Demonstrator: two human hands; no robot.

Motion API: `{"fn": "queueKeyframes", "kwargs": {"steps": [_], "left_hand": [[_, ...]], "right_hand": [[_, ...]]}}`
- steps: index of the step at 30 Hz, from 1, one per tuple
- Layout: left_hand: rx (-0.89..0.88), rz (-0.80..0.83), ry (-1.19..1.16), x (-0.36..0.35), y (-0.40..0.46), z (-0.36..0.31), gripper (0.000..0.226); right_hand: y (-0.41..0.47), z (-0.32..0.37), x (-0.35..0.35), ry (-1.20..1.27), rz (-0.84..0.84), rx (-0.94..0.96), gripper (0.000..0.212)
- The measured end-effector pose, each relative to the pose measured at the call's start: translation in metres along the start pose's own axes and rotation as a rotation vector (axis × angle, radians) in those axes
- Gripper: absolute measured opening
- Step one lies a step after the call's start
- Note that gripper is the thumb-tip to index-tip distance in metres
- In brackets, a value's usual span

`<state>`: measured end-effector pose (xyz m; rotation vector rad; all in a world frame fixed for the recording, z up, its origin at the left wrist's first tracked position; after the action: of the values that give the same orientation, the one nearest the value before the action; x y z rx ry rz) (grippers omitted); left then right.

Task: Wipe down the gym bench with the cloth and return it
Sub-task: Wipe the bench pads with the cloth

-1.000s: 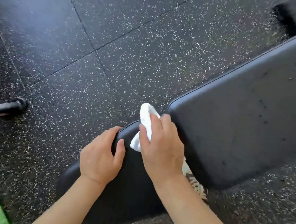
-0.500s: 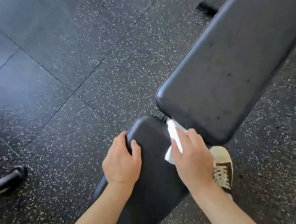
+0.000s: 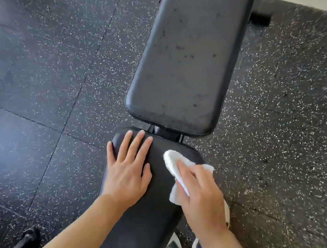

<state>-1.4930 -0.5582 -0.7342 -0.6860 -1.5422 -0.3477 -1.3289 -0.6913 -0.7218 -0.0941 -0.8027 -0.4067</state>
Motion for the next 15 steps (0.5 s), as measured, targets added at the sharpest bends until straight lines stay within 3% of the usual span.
{"fn": "queueKeyframes", "kwargs": {"steps": [4,10,15], "left_hand": [[0.062,-0.046,0.047,-0.006,0.003,-0.003,0.072],[0.063,-0.049,0.039,-0.004,0.005,-0.007,0.073],[0.072,-0.055,0.012,-0.004,0.004,-0.007,0.071]], "right_hand": [[0.004,-0.010,-0.009,0.112,-0.077,-0.065,0.048],[0.048,-0.029,-0.008,0.174,-0.196,-0.370,0.034],[0.021,-0.024,-0.010,0.284,-0.302,-0.440,0.032]]}}
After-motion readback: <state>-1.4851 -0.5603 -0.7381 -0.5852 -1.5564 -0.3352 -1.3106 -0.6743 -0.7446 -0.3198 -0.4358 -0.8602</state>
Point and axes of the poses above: each hand's wrist, its own y-axis towards the middle knuckle, its own x-axis out of the back of the hand, z = x × y, the point moved 3 cm from there along y, towards the middle knuckle, and after that the axes turned 8 degrees about y, right-handed, at the moved point
